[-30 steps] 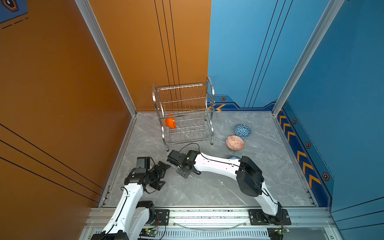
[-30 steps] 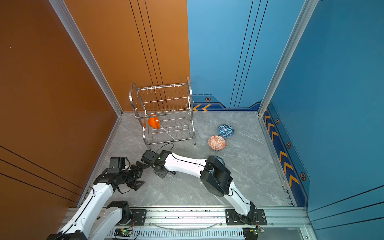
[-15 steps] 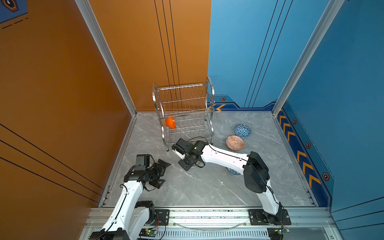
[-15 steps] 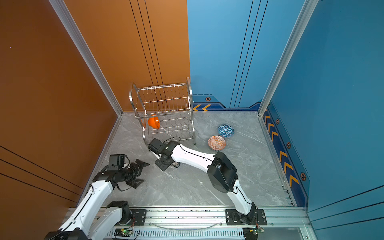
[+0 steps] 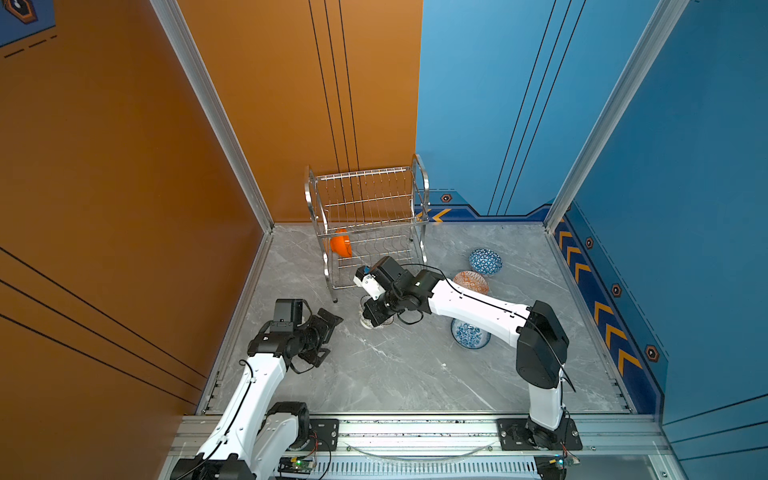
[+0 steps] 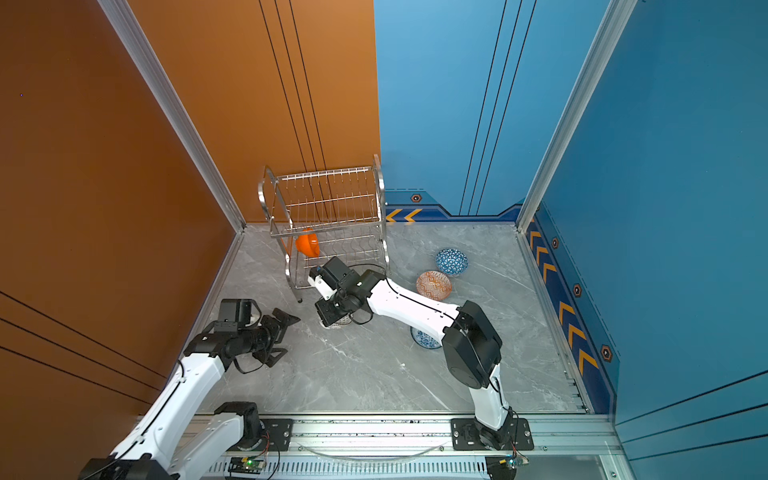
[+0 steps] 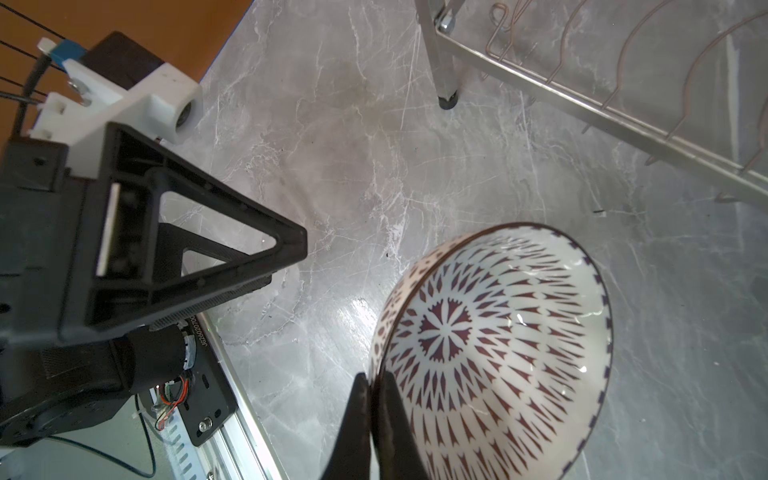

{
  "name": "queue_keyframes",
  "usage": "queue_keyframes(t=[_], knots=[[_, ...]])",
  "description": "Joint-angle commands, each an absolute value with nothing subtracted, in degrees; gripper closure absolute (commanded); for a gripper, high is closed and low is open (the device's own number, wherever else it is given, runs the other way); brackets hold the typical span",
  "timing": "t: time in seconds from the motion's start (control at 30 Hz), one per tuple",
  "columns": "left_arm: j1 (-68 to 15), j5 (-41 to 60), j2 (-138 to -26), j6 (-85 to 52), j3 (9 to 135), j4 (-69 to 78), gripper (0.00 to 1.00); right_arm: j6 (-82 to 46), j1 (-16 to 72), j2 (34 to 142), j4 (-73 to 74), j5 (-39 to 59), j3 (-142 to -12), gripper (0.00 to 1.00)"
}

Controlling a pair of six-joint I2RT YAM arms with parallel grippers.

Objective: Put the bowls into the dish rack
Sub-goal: 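Lift the white-and-maroon bowl with the right gripper and carry it toward the rack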

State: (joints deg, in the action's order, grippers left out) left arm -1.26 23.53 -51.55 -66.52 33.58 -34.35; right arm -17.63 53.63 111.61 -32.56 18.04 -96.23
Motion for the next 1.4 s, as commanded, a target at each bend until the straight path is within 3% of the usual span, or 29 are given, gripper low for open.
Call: queue_keyframes(t=[0.0,0.73,1.37], knots=[[-2.52,20.72,-51.33,-67.52,35.07,-36.27,0.02,-22.44,52.21,108.57,-25.18,22.14,-95.44,1.00],[-5.79,16.98,-55.66,-67.34,45.81,-39.99,0.02,-47.28,41.15,108.63,14.45,33.53,-84.92,1.00],[-4.40,19.42,-62.92,-63.46,50.74,-40.00,0.02,-58.23,38.50,117.32,29.28,32.70,-85.98,1.00]])
